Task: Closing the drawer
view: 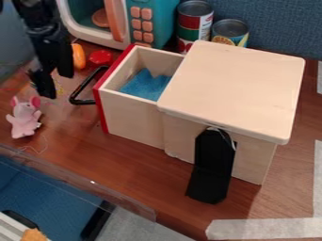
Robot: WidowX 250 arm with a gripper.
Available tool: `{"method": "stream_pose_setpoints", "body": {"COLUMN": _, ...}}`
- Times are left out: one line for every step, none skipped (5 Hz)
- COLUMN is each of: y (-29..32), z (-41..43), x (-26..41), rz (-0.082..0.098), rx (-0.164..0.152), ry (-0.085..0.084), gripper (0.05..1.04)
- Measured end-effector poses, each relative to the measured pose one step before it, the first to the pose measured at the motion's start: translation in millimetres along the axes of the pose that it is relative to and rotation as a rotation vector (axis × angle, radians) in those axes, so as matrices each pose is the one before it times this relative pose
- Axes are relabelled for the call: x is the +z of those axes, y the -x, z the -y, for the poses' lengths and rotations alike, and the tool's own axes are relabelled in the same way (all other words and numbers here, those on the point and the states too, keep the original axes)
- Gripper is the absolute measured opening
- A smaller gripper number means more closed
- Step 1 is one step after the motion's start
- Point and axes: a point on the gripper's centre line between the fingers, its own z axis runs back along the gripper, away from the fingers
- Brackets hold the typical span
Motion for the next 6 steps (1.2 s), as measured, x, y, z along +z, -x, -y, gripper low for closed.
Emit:
{"method": "stream_pose_setpoints", "body": {"y": -10.23, "z": -0.58, "x": -5.33, "rz": 0.0053, "rx": -0.0203, "ry": 0.0166, "gripper": 1.001}}
{"method": "stream_pose_setpoints", "body": {"y": -8.86, "z": -2.75, "x": 0.24, "rz": 0.0228, "rx": -0.0091, "ry": -0.0042, "gripper": 1.001}}
{"method": "stream_pose_setpoints", "body": {"y": -7.56, "z": 5.22, "x": -6.14, "rz": 0.0475, "rx": -0.0080, "ry": 0.0420, "gripper": 1.001}}
{"method": "stream_pose_setpoints", "body": {"y": -10.70, "z": -1.58, "x": 0.28, "rz": 0.0287, "rx": -0.0109, "ry": 0.0067, "gripper": 1.001}}
{"method": "stream_pose_setpoints", "body": {"y": -10.28, "z": -1.81, "x": -1.59, "rz": 0.0116, "rx": -0.0219, "ry": 0.0029, "gripper": 1.001}}
{"method": "stream_pose_setpoints", "body": {"y": -17.45, "z": 3.85, "x": -3.63, "rz": 0.0178, "rx": -0.0210, "ry": 0.0215, "gripper": 1.001}}
